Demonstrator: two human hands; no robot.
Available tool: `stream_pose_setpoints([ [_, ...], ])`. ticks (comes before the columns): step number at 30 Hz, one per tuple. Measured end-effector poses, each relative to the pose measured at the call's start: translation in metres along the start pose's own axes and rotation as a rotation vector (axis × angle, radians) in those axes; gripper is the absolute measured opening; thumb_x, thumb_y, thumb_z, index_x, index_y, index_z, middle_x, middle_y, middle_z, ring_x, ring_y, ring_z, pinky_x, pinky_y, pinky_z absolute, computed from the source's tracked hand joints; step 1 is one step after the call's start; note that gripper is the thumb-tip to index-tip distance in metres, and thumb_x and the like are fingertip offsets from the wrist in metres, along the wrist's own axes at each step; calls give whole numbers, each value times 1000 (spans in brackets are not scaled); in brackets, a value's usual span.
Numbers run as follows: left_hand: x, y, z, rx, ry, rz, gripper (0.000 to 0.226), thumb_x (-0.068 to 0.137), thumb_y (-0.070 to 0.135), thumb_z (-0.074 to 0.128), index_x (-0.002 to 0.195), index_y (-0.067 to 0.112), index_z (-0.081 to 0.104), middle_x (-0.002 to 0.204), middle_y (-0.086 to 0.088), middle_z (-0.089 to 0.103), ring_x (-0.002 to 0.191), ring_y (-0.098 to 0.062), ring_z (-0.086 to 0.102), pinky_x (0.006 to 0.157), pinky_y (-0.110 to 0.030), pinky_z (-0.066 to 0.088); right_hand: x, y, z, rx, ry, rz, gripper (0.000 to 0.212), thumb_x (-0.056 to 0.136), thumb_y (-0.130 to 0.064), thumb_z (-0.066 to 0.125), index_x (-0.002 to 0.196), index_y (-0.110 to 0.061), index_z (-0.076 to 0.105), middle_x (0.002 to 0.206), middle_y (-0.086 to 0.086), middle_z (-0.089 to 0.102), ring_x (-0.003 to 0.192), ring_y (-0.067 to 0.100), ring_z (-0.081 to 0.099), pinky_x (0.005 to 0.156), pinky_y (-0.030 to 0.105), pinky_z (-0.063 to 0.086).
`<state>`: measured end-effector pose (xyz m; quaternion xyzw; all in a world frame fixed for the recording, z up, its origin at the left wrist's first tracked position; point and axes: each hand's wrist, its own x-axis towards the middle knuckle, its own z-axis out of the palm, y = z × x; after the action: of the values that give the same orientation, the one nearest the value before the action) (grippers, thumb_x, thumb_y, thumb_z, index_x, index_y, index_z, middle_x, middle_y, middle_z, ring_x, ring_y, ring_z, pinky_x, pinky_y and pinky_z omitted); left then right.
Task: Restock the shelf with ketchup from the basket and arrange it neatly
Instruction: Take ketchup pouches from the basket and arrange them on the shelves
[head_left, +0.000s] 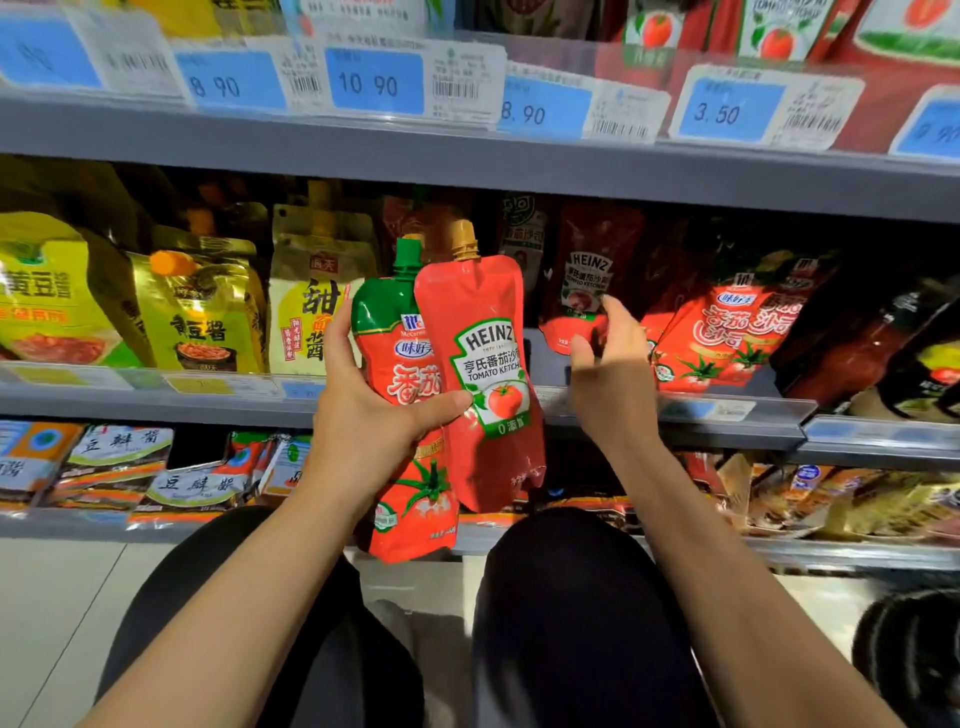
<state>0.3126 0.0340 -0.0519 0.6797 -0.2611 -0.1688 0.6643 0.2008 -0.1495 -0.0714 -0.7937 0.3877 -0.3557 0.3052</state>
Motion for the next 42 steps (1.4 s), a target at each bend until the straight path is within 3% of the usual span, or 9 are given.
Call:
stream_pose_setpoints([
  [3, -1, 1, 0, -40, -1, -8, 108, 50, 11, 93, 137, 26, 31, 119, 3, 64, 102, -14, 67, 88, -47, 55, -36, -42, -16, 404, -403, 16, 56, 86, -37, 61, 136, -29, 38, 108, -7, 64, 95, 8, 63, 82, 27, 48],
  [6, -5, 6, -2, -87, -10, -14, 100, 56, 7, 89, 137, 19, 32, 119, -3, 64, 99, -15, 68, 84, -41, 57, -50, -56, -16, 424, -530, -49, 79, 72, -17, 79, 133, -41, 34, 108, -7, 67, 94, 8, 67, 82, 32, 56],
  [11, -12, 12, -13, -149, 44, 22, 82, 58, 15, 82, 127, 24, 38, 106, 5, 65, 89, -7, 68, 75, -30, 57, -54, -48, -13, 664, -395, 134, 85, 71, 13, 70, 135, -30, 35, 85, 2, 69, 73, 9, 67, 69, 26, 55],
  [15, -10, 11, -25, -184, 77, 30, 88, 57, 18, 81, 131, 20, 36, 114, -1, 63, 95, -14, 68, 75, -35, 57, -44, -30, -15, 822, -157, 275, 90, 59, 3, 70, 138, -22, 34, 90, 1, 69, 79, 12, 66, 74, 31, 53],
  [18, -9, 9, -28, -158, 54, 38, 87, 56, 18, 84, 129, 23, 37, 115, 0, 62, 96, -15, 68, 74, -33, 58, -23, -22, -17, 892, 60, 280, 90, 68, 11, 69, 142, -21, 29, 93, -1, 65, 84, 13, 65, 78, 32, 54],
  [22, -5, 8, -21, -140, 44, 40, 76, 56, 20, 84, 117, 33, 41, 112, 3, 63, 96, -13, 68, 75, -34, 58, 17, -15, -7, 736, 187, 205, 88, 80, 12, 62, 147, -19, 15, 108, 5, 55, 90, 13, 60, 78, 26, 51],
  [28, 1, 7, -15, -172, 36, 25, 69, 58, 22, 81, 112, 39, 41, 110, 6, 64, 96, -13, 68, 77, -38, 56, 47, 22, 19, 83, 211, 222, 66, 91, -9, 56, 145, -12, 18, 124, 17, 52, 112, 34, 54, 92, 39, 43],
  [36, 1, 9, -12, -203, 17, 5, 68, 58, 20, 79, 112, 36, 41, 93, 18, 68, 89, -9, 70, 68, -27, 57, 31, 47, 21, -129, 217, -36, 97, 73, 0, 71, 150, -6, 13, 120, 16, 57, 103, 29, 56, 83, 31, 47],
  [42, -2, 10, -12, -160, -4, 55, 71, 58, 17, 84, 110, 38, 41, 92, 24, 68, 90, -8, 69, 71, -26, 57, 43, 50, 19, -238, 150, -7, 76, 80, -12, 72, 142, -7, 27, 115, 11, 56, 96, 26, 56, 70, 26, 35],
])
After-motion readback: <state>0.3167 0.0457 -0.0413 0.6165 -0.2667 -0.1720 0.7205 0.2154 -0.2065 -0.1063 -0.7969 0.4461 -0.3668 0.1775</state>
